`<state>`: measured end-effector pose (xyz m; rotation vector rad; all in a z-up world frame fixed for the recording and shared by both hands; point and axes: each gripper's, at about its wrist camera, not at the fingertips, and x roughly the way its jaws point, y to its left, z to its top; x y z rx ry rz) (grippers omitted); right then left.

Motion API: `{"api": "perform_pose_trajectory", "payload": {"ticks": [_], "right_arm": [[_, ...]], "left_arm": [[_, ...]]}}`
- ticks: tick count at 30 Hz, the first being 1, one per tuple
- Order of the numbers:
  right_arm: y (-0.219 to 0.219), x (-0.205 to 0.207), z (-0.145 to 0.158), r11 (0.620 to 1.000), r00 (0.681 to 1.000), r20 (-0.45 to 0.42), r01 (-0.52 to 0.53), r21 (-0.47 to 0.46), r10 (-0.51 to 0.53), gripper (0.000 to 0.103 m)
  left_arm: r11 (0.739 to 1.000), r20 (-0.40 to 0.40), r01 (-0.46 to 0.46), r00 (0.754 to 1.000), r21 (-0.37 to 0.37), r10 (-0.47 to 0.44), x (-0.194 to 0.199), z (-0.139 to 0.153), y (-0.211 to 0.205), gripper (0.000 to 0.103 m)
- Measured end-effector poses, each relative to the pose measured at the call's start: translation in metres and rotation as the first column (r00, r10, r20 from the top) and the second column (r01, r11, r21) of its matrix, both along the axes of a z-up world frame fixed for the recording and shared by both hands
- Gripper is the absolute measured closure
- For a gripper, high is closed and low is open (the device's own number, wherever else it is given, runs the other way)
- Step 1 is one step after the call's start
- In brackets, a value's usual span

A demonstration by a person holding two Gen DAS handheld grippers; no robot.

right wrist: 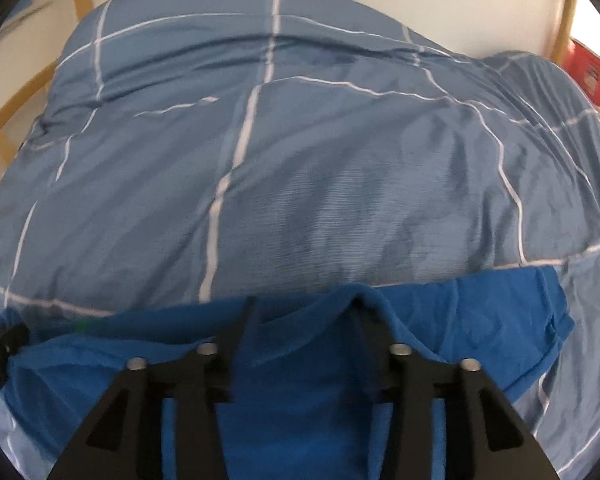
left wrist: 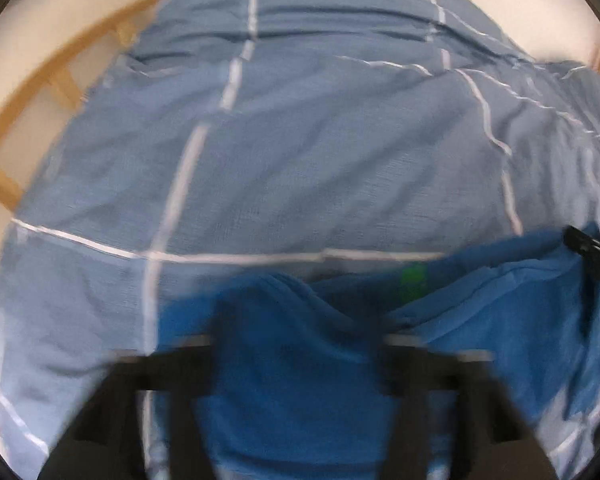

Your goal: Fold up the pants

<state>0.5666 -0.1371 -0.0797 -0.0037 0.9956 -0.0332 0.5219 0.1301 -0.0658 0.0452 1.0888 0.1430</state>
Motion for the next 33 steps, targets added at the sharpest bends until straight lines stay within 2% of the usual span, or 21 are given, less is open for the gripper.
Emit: {"api": "perform_pose_trajectory", "payload": {"ticks": [2,5,7,10,13,16,19,22,25,30,33], "right_arm": [[0.0,0.003,0.002,1.0,0.999,-0.036,0.0,0.016,0.001,0.05],[-0.002,0.007,0.006,0.996,0.992,-0.121,-0.008,0.091,0.019,0.047],[-0.001,0.001,0.018,0.993,0.99,-0.13,-0.045,0.11,0.059,0.047],[0.002,-0.016,0.041,0.987,0.985,-0.107,-0.128,0.101,0.138,0.047],[0.004,-0.047,0.059,0.972,0.971,-0.054,-0.23,0.044,0.232,0.047],[0.001,-0.077,0.063,0.949,0.949,-0.026,-0.314,0.01,0.315,0.047],[-0.015,-0.11,0.059,0.936,0.937,-0.014,-0.349,0.035,0.35,0.047],[-0.034,-0.132,0.051,0.934,0.936,0.003,-0.351,0.066,0.352,0.047],[-0.053,-0.154,0.037,0.939,0.941,0.025,-0.339,0.058,0.338,0.047],[-0.073,-0.186,0.008,0.94,0.941,0.035,-0.338,0.046,0.337,0.047],[-0.077,-0.197,-0.009,0.939,0.939,0.039,-0.343,0.001,0.343,0.047]], "left_arm": [[0.999,0.057,-0.007,0.998,0.035,0.005,-0.004,0.015,0.001,0.017],[1.0,0.045,-0.007,0.999,0.002,0.007,-0.009,0.031,0.003,0.017],[1.0,0.054,0.023,0.998,-0.012,-0.022,-0.019,0.042,-0.002,0.017],[0.997,0.086,0.079,0.993,0.013,-0.08,-0.038,0.057,-0.019,0.017],[0.99,0.134,0.142,0.981,0.001,-0.141,-0.062,0.07,-0.041,0.016],[0.979,0.149,0.202,0.969,-0.01,-0.199,-0.088,0.074,-0.066,0.016],[0.968,0.168,0.25,0.955,-0.021,-0.243,-0.108,0.075,-0.088,0.016],[0.96,0.198,0.278,0.942,-0.008,-0.271,-0.129,0.071,-0.116,0.016],[0.956,0.213,0.294,0.935,-0.021,-0.283,-0.145,0.06,-0.136,0.015],[0.953,0.2,0.296,0.94,-0.071,-0.277,-0.161,0.025,-0.161,0.015],[0.949,0.168,0.299,0.945,-0.104,-0.279,-0.166,0.004,-0.172,0.015]]}}
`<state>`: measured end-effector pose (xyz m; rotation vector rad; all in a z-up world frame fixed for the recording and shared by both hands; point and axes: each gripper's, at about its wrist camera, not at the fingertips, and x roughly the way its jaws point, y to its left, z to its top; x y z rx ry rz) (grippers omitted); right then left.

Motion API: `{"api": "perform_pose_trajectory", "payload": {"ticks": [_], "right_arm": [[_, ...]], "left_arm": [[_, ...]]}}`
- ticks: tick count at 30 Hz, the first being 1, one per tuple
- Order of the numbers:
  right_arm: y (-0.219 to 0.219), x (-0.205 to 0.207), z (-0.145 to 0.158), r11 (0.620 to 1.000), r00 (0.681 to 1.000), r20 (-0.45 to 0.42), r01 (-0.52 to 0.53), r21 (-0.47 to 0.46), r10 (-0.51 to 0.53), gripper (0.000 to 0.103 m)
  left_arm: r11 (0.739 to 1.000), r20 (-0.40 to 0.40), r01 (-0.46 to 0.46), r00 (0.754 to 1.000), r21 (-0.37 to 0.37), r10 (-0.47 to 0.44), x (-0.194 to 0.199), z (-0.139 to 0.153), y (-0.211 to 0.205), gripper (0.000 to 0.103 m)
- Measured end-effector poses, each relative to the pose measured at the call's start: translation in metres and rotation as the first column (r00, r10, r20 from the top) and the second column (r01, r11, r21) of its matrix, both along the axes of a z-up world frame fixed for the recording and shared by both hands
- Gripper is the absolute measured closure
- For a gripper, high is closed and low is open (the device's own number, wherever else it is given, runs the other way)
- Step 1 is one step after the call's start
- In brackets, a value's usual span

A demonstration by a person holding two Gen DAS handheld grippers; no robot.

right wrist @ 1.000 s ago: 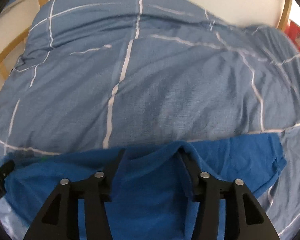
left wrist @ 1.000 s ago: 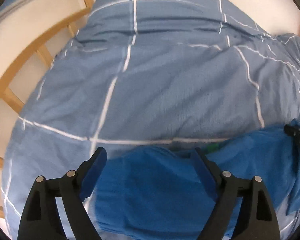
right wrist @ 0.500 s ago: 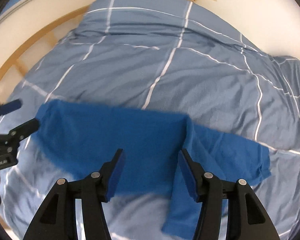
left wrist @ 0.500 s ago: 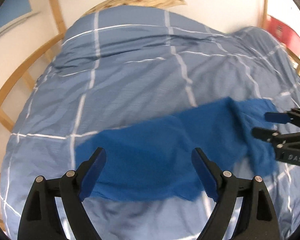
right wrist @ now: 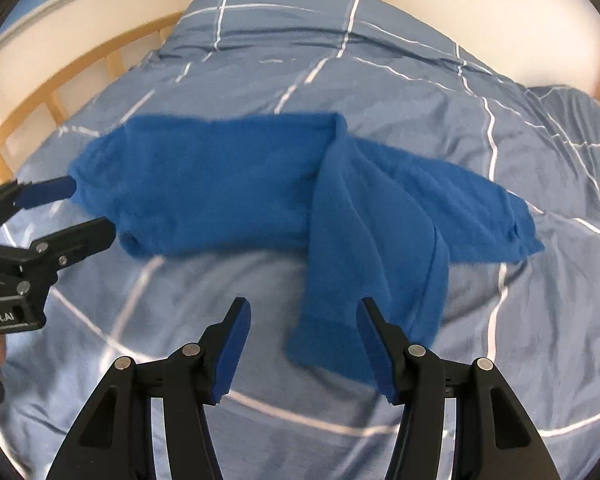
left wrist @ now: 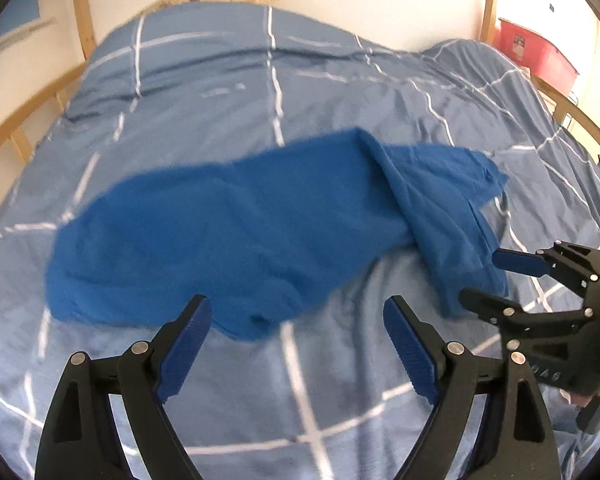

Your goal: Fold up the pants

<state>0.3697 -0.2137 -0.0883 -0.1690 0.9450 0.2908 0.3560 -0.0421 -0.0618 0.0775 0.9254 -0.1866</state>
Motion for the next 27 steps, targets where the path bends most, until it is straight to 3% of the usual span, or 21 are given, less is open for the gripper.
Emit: {"api": "perform_pose_trajectory", "payload": {"ticks": [12,16,18,22,27], "right_arm": [[0.003,0.001,-0.05,0.996,1.0,-0.013,-0.023,-0.086,0.022,0.048],[0.008,0.003,-0.056,0.987,0.999,-0.007,-0.037,-0.154,0.036,0.061],[0.007,0.004,-0.053,0.989,0.999,-0.015,-0.048,-0.142,0.047,0.093],[-0.005,0.007,-0.031,0.996,0.999,0.02,-0.028,-0.089,0.03,0.096],[-0.042,0.032,0.024,0.998,0.993,0.097,0.067,-0.02,-0.064,0.096]], "left_arm": [[0.999,-0.059,-0.034,0.998,0.02,0.035,-0.008,-0.035,-0.009,0.015],[0.999,-0.045,-0.032,0.998,0.041,0.034,-0.01,-0.035,-0.013,0.015],[0.999,-0.035,-0.027,0.999,0.043,0.028,-0.01,-0.032,-0.014,0.015],[0.998,0.004,-0.022,1.0,0.055,0.021,-0.009,-0.022,-0.019,0.015],[0.996,0.08,0.001,0.997,0.087,-0.008,0.007,0.001,-0.033,0.015]]}}
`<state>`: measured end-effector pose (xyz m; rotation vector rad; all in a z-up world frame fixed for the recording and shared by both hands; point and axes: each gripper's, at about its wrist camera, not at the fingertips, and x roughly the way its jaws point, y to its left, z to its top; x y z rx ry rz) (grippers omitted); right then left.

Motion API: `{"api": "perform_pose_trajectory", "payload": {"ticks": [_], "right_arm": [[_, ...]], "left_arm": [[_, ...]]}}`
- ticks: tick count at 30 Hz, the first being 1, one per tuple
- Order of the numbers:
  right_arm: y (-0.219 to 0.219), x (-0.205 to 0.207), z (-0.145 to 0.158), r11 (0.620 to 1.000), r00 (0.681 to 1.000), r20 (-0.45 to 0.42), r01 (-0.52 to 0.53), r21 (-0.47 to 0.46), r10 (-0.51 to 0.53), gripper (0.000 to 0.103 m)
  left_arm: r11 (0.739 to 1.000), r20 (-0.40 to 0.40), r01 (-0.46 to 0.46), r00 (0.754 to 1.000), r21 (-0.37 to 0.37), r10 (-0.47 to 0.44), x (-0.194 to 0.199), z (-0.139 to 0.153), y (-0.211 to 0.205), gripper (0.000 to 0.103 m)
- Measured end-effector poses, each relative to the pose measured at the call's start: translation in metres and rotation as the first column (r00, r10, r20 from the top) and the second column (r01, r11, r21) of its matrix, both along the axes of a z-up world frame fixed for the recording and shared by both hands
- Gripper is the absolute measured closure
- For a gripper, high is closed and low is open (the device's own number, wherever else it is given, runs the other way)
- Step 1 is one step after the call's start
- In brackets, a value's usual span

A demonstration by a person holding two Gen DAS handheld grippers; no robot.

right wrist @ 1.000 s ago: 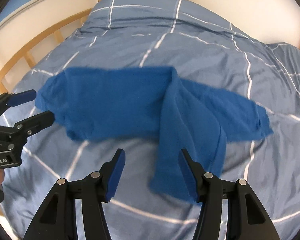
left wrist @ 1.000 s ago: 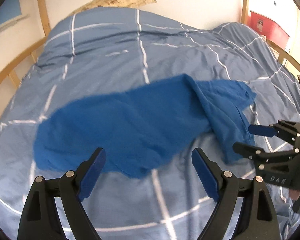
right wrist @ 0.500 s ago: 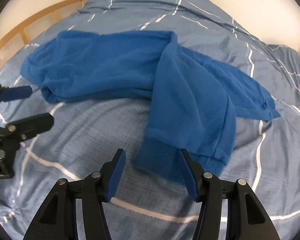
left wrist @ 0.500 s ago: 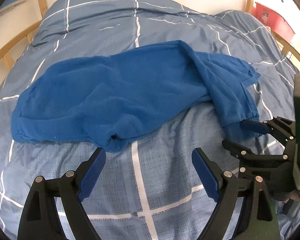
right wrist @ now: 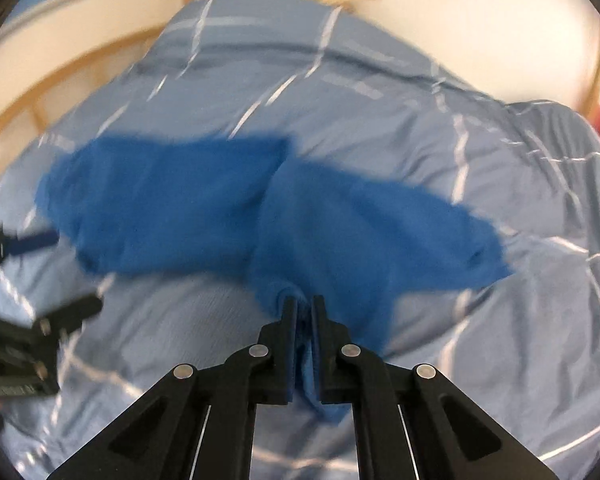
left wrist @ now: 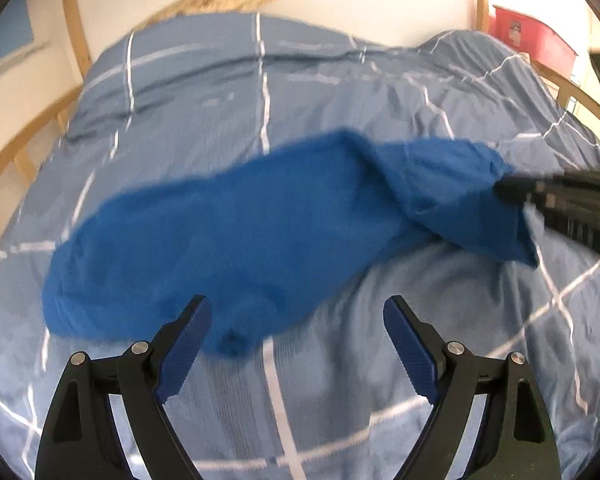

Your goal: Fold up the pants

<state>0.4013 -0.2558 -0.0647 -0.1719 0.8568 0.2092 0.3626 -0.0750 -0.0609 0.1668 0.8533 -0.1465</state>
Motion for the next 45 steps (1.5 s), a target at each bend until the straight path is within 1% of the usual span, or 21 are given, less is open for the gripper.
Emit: {"api": "perform_pose_trajectory", "payload": {"ticks": [3,6,8,11,14,18,26,29,30,31,32,33,34,35,38,39,41,42,43,45], "right_arm": [[-0.025,0.022,0.031,0.997,0.996,0.056,0.074,-0.021,-0.073,0.096],[-0.049,0.052,0.052,0.991,0.989,0.066,0.137,-0.015,-0.135,0.096],[-0.063,0.072,0.06,0.983,0.981,0.075,0.18,-0.029,-0.177,0.096],[-0.081,0.098,0.063,0.969,0.969,0.078,0.239,-0.056,-0.235,0.096],[-0.092,0.119,0.057,0.959,0.964,0.068,0.265,-0.1,-0.259,0.096],[-0.102,0.144,0.036,0.945,0.957,0.022,0.289,-0.154,-0.289,0.096],[-0.129,0.158,0.003,0.922,0.934,-0.045,0.342,-0.181,-0.355,0.096],[-0.135,0.162,-0.003,0.906,0.923,-0.022,0.372,-0.203,-0.384,0.095],[-0.137,0.161,-0.003,0.887,0.912,0.005,0.399,-0.231,-0.409,0.091],[-0.139,0.16,-0.002,0.871,0.902,0.024,0.423,-0.248,-0.431,0.079],[-0.141,0.158,0.0,0.866,0.897,0.034,0.436,-0.246,-0.442,0.063],[-0.143,0.153,0.004,0.86,0.89,0.056,0.452,-0.238,-0.452,0.06],[-0.142,0.145,0.009,0.858,0.887,0.086,0.46,-0.23,-0.453,0.06],[-0.139,0.137,0.014,0.864,0.892,0.099,0.452,-0.221,-0.442,0.06],[-0.119,0.104,0.028,0.897,0.913,0.163,0.401,-0.185,-0.375,0.06],[-0.108,0.088,0.034,0.913,0.92,0.195,0.373,-0.165,-0.34,0.059],[-0.086,0.059,0.042,0.943,0.933,0.236,0.308,-0.124,-0.273,0.052],[-0.075,0.045,0.045,0.957,0.937,0.25,0.274,-0.098,-0.243,0.052],[-0.06,0.03,0.047,0.971,0.945,0.254,0.229,-0.074,-0.204,0.052],[-0.038,0.01,0.048,0.986,0.956,0.252,0.162,-0.037,-0.148,0.052]], "left_arm": [[1.0,0.051,-0.007,0.999,0.015,0.006,0.01,0.017,-0.008,0.015],[1.0,0.075,-0.003,0.997,0.005,0.003,0.018,0.03,-0.016,0.015],[1.0,0.086,-0.007,0.996,0.012,0.006,0.024,0.035,-0.024,0.015],[1.0,0.083,-0.005,0.997,0.019,0.004,0.031,0.036,-0.037,0.015],[1.0,0.068,-0.008,0.998,0.026,0.006,0.036,0.032,-0.049,0.015],[0.999,0.038,-0.018,0.999,0.038,0.016,0.04,0.025,-0.063,0.015],[0.998,-0.007,-0.031,0.999,0.045,0.032,0.052,0.014,-0.078,0.015],[0.998,-0.006,-0.037,0.999,0.059,0.037,0.053,0.011,-0.083,0.015],[0.997,-0.003,-0.037,0.999,0.066,0.037,0.052,0.01,-0.083,0.015],[0.997,0.001,-0.036,0.999,0.071,0.036,0.051,0.009,-0.082,0.015],[0.997,0.006,-0.035,0.999,0.076,0.035,0.049,0.009,-0.082,0.015],[0.997,0.012,-0.034,0.999,0.076,0.033,0.047,0.009,-0.08,0.015],[0.997,0.018,-0.032,0.999,0.072,0.03,0.044,0.01,-0.078,0.015],[0.998,0.028,-0.028,0.999,0.064,0.027,0.039,0.011,-0.074,0.015],[0.998,0.086,-0.028,0.996,0.049,0.023,0.019,0.021,-0.06,0.015],[0.999,0.112,-0.027,0.993,0.047,0.022,0.01,0.025,-0.053,0.015],[0.998,0.144,-0.032,0.989,0.052,0.024,-0.001,0.033,-0.042,0.015],[0.998,0.16,-0.033,0.987,0.048,0.025,-0.007,0.037,-0.035,0.015],[0.998,0.17,-0.039,0.985,0.039,0.032,-0.014,0.043,-0.025,0.014],[0.999,0.183,-0.046,0.982,0.002,0.045,-0.025,0.052,-0.005,0.013]]}}
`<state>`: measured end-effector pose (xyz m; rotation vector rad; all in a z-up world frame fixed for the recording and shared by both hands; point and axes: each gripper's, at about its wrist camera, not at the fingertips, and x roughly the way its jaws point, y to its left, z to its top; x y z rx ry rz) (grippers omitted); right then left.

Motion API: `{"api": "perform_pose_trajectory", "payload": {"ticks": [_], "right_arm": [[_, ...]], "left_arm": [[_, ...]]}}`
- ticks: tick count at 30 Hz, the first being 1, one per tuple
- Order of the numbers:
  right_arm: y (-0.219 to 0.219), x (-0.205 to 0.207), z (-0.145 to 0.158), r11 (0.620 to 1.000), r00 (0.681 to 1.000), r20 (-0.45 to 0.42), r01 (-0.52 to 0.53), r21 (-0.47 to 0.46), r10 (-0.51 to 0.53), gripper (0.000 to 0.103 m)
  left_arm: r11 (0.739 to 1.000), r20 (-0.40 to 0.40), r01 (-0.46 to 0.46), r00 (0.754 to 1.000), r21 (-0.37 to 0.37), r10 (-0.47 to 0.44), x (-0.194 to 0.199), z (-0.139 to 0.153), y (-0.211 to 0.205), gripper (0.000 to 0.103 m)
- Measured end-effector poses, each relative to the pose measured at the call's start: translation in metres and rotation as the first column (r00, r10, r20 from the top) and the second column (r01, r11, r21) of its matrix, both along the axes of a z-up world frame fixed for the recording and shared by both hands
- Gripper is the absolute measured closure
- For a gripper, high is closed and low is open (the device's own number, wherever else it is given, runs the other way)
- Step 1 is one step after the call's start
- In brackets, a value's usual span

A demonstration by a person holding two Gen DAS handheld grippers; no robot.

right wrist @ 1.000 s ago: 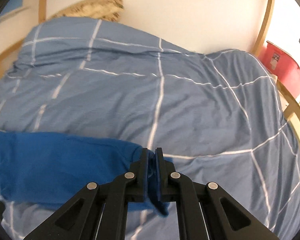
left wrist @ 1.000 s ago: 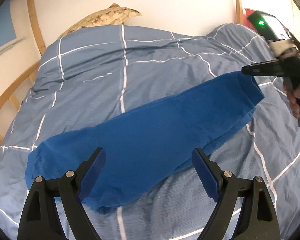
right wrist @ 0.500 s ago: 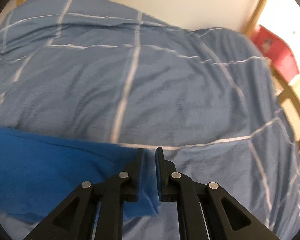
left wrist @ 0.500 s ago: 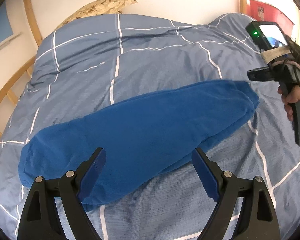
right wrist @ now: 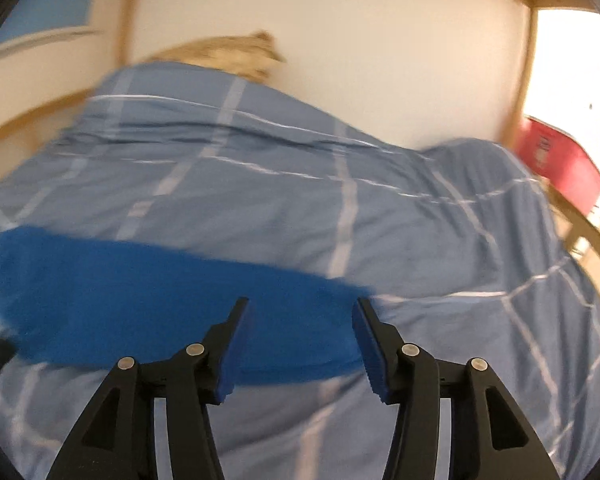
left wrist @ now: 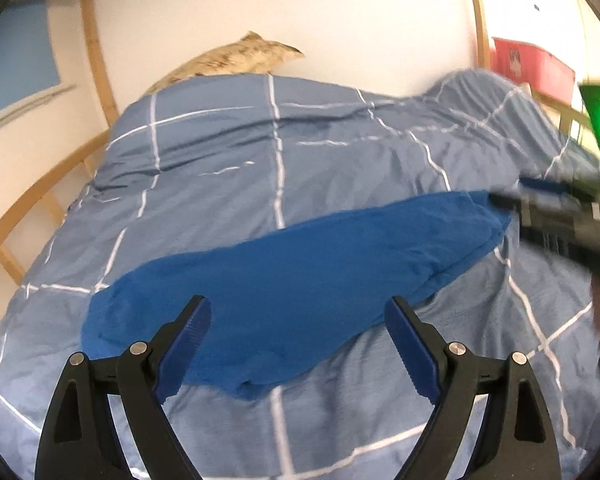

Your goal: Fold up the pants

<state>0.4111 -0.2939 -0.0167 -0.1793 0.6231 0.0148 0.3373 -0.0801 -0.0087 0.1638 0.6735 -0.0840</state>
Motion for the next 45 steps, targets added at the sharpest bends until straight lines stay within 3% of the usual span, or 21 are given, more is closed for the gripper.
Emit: {"api": "perform_pose_trajectory", "payload": {"ticks": [4,10,15,20,24,29,31,36,42,45], "right_arm": [[0.047,-0.041,0.0,0.985,0.991,0.01,-0.135,0.105,0.135,0.052],[0.106,-0.067,-0.015,0.936,0.964,-0.011,-0.254,0.242,0.264,0.052],[0.157,-0.069,-0.046,0.909,0.94,-0.081,-0.295,0.294,0.331,0.052],[0.205,-0.066,-0.076,0.89,0.904,-0.165,-0.331,0.313,0.395,0.052],[0.23,-0.061,-0.094,0.884,0.884,-0.203,-0.35,0.31,0.421,0.052],[0.237,-0.045,-0.107,0.894,0.892,-0.244,-0.286,0.345,0.38,0.054],[0.24,-0.043,-0.11,0.903,0.903,-0.242,-0.266,0.337,0.356,0.054],[0.253,-0.043,-0.112,0.924,0.922,-0.223,-0.249,0.289,0.318,0.054],[0.261,-0.036,-0.117,0.938,0.927,-0.235,-0.227,0.262,0.291,0.055],[0.261,-0.034,-0.119,0.939,0.929,-0.237,-0.22,0.264,0.284,0.055]], "left_arm": [[0.999,0.02,-0.015,1.0,-0.028,0.016,-0.021,0.009,0.039,0.011],[0.991,0.028,-0.134,0.991,-0.006,0.134,-0.046,0.005,0.116,0.011],[0.969,0.028,-0.243,0.97,0.054,0.242,-0.052,-0.013,0.176,0.011],[0.959,0.006,-0.255,0.966,0.124,0.257,-0.053,-0.036,0.216,0.011],[0.966,-0.015,-0.208,0.977,0.154,0.213,-0.049,-0.049,0.233,0.011],[0.99,-0.075,-0.108,0.99,0.096,0.115,-0.029,-0.064,0.254,0.015],[0.995,-0.093,-0.072,0.993,0.069,0.078,-0.02,-0.067,0.261,0.024],[1.0,-0.154,-0.002,0.988,0.0,0.002,0.007,-0.076,0.275,0.032],[0.999,-0.198,0.055,0.979,-0.001,-0.054,0.032,-0.085,0.28,0.041],[0.995,-0.227,0.096,0.969,-0.011,-0.096,0.043,-0.092,0.278,0.051]]}}
